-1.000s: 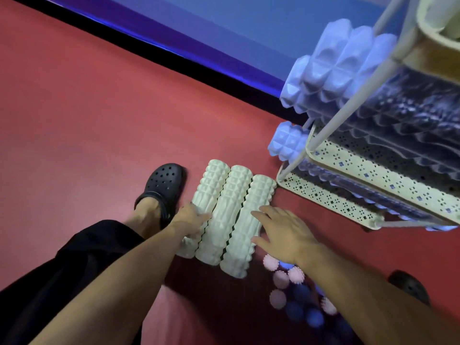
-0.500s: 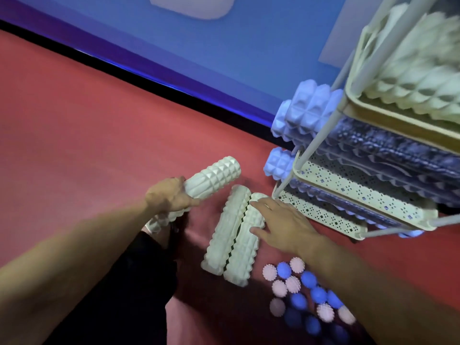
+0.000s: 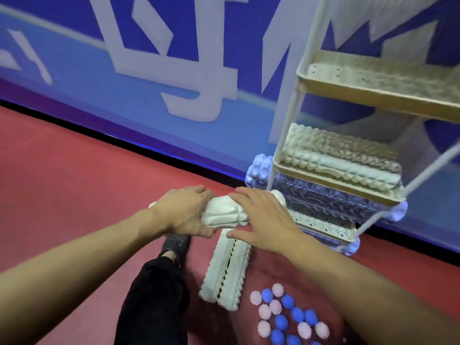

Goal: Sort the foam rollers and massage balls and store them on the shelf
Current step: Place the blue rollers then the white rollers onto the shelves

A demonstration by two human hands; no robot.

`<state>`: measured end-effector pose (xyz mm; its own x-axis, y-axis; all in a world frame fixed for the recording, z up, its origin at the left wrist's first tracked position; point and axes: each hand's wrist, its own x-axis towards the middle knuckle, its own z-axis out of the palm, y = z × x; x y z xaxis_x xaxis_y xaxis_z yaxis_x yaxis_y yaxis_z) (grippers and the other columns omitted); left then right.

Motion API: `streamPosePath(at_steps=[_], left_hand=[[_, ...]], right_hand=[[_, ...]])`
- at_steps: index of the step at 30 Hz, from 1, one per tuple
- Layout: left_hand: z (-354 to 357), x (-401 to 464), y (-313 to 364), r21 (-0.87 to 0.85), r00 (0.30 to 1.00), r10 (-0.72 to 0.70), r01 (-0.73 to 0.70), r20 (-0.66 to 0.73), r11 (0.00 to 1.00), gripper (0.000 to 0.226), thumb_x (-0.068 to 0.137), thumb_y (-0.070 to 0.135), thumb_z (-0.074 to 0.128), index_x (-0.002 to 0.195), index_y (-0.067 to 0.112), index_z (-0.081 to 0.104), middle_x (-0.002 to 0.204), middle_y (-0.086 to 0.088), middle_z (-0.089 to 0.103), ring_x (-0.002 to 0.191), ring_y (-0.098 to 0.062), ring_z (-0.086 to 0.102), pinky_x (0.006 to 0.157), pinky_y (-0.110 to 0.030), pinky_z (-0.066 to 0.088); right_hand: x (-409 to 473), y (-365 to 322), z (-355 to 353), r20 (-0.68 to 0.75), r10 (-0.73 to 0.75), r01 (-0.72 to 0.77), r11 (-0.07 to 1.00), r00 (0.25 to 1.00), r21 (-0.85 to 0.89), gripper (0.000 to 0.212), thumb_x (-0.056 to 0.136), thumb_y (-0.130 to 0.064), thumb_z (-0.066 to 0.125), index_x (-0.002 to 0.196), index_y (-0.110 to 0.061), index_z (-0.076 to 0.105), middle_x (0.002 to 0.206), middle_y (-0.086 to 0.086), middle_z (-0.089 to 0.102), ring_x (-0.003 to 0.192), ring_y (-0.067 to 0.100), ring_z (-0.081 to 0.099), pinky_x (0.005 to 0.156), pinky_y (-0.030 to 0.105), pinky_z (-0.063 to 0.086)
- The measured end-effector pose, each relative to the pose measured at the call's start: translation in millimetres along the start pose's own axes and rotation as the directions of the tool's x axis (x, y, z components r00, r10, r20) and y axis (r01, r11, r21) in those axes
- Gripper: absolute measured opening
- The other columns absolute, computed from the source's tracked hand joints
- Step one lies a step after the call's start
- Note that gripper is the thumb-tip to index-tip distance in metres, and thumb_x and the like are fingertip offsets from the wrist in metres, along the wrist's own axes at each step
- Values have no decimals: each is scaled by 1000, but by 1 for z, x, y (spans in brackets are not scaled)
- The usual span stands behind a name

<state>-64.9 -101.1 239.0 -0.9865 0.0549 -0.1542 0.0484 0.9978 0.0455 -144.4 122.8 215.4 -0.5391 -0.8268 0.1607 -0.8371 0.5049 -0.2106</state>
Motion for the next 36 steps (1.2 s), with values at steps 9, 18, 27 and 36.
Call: streamPosePath(at_steps=[9,18,27,36], left_hand=[[-91,-15,95,102,977,169,-157,-126,982,78,65,75,60,129,33,47,106,10,54,105,-19,59,71,-35,43],[-118,6,161,119,935,281,-261,-217,958,86,69,78,57,140,32,43,121,7,56,112,-22,58,76,-37,48],[-103,41,144,153,899,283,-245,-334,957,87,91,76,37,158,24,20,158,-4,33,144,-24,34,121,-45,21],[-82,74,110,39,932,102,-94,-348,995,87,92,79,28,160,26,12,166,-2,18,151,-20,22,122,-39,20]], right_hand=[[-64,6,-115,25,118,-114,983,993,-145,90,77,-84,53,149,-36,32,136,-8,50,124,19,48,106,37,34],[-108,37,-159,-28,178,-180,951,984,-252,91,74,-85,52,149,-39,30,143,-12,48,132,16,46,111,39,32],[-98,86,-168,-20,396,-381,866,918,-325,88,82,-77,54,151,-27,31,141,1,49,129,28,48,106,44,36],[-52,160,-185,-82,565,-550,745,821,-377,83,81,-75,59,142,-21,42,133,6,58,120,29,56,97,42,42]])
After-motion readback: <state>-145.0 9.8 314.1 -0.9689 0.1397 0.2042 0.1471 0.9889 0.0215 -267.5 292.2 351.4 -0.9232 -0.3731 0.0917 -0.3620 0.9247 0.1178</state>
